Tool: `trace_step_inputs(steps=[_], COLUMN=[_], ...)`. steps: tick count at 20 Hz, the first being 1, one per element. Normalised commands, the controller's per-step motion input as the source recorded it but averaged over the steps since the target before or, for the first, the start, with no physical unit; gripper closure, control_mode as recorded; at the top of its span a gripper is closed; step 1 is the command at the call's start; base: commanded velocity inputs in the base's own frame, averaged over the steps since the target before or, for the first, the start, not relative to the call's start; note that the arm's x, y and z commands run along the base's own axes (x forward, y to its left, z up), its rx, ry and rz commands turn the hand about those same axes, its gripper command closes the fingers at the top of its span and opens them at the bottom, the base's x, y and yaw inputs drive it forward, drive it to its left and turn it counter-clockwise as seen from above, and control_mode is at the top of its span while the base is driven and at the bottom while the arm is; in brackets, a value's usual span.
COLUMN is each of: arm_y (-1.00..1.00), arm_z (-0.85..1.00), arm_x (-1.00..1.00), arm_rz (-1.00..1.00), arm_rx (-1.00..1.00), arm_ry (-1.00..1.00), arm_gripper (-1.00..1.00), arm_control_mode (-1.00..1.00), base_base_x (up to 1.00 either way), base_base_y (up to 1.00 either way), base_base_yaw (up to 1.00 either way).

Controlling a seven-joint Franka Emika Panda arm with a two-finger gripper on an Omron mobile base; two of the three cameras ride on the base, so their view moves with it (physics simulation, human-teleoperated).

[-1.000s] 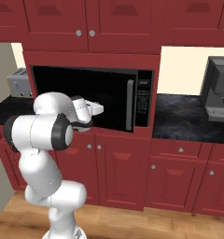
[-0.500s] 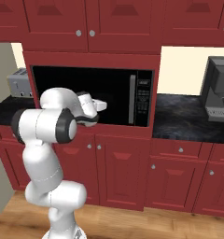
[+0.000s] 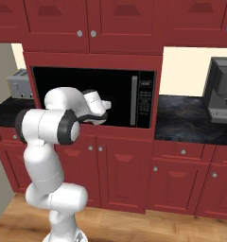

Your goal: Transport the chicken drumstick from the fridge to the microwave and turn on the microwave.

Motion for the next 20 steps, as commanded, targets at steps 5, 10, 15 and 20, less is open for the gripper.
trace_step_inputs(steps=[5, 10, 15, 20], arm_y=[-0.14, -0.20, -0.04, -0.15], arm_z=[-0.01, 0.00, 0.00, 0.00], arm_x=[0.00, 0.00, -0.21, -0.46], arm_rz=[0.08, 0.07, 0.00, 0.00], arm_rx=[0.06, 0.06, 0.15, 0.15], arm_ry=[0.00, 0.00, -0.06, -0.02], arm_gripper=[1.00, 1.00, 1.00, 1.00], arm_control_mode=[-1.00, -1.00, -1.00, -1.00], base_base_x=[0.00, 0.00, 0.00, 0.00], base_base_y=[0.00, 0.00, 0.00, 0.00], base_base_yaw=[0.00, 0.00, 0.00, 0.00])
